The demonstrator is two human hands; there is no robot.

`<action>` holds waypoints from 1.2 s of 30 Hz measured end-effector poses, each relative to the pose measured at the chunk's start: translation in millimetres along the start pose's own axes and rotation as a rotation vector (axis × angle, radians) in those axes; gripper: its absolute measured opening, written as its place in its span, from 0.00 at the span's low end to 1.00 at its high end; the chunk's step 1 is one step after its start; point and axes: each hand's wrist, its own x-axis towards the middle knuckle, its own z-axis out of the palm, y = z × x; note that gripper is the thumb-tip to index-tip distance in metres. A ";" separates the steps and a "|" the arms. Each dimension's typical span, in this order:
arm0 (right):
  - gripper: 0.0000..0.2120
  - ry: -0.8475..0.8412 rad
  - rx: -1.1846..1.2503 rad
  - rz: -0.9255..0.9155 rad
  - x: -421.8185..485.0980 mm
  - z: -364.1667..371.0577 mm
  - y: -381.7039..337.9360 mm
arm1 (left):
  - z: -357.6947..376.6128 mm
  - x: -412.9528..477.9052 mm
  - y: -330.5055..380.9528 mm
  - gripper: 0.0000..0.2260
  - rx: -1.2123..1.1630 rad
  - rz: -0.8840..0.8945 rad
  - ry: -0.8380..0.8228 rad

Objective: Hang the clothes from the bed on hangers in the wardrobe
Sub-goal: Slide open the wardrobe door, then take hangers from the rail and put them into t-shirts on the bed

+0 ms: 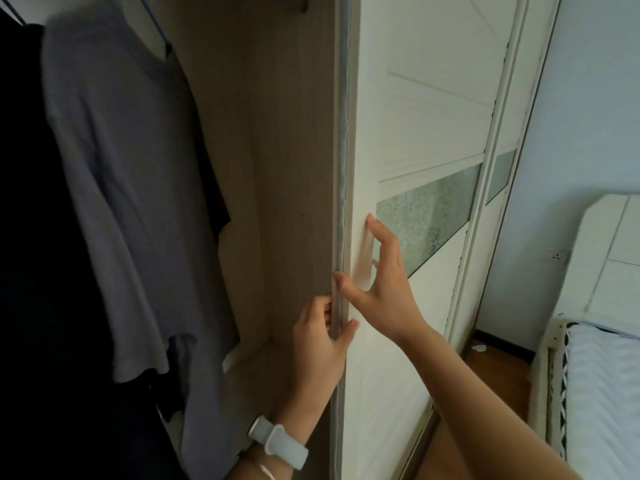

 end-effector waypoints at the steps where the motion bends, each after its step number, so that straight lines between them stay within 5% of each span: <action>1: 0.37 0.003 0.009 0.013 1.5 -0.9 1.2 | 3.6 2.8 -0.7 0.16 -0.007 -0.004 -0.003; 14: 0.36 0.018 0.073 0.133 4.9 -5.7 -3.7 | 6.1 17.5 3.1 0.15 0.043 -0.022 -0.186; 19: 0.25 0.305 -0.129 -0.033 0.4 6.8 -38.2 | -57.2 10.8 20.6 0.11 0.165 0.082 -0.243; 22: 0.15 0.282 -0.020 -0.268 11.1 18.4 -85.8 | -111.9 12.8 46.4 0.07 0.162 0.239 -0.143; 28: 0.04 0.021 0.461 -0.323 73.6 45.6 -166.2 | -227.8 32.6 99.4 0.09 0.477 0.557 0.417; 31: 0.11 -0.039 0.636 -0.294 123.7 65.8 -190.5 | -269.0 61.5 124.2 0.11 0.810 0.660 0.642; 36: 0.05 -0.028 0.713 -0.177 206.5 93.3 -221.9 | -318.1 134.7 158.9 0.14 1.118 0.278 0.600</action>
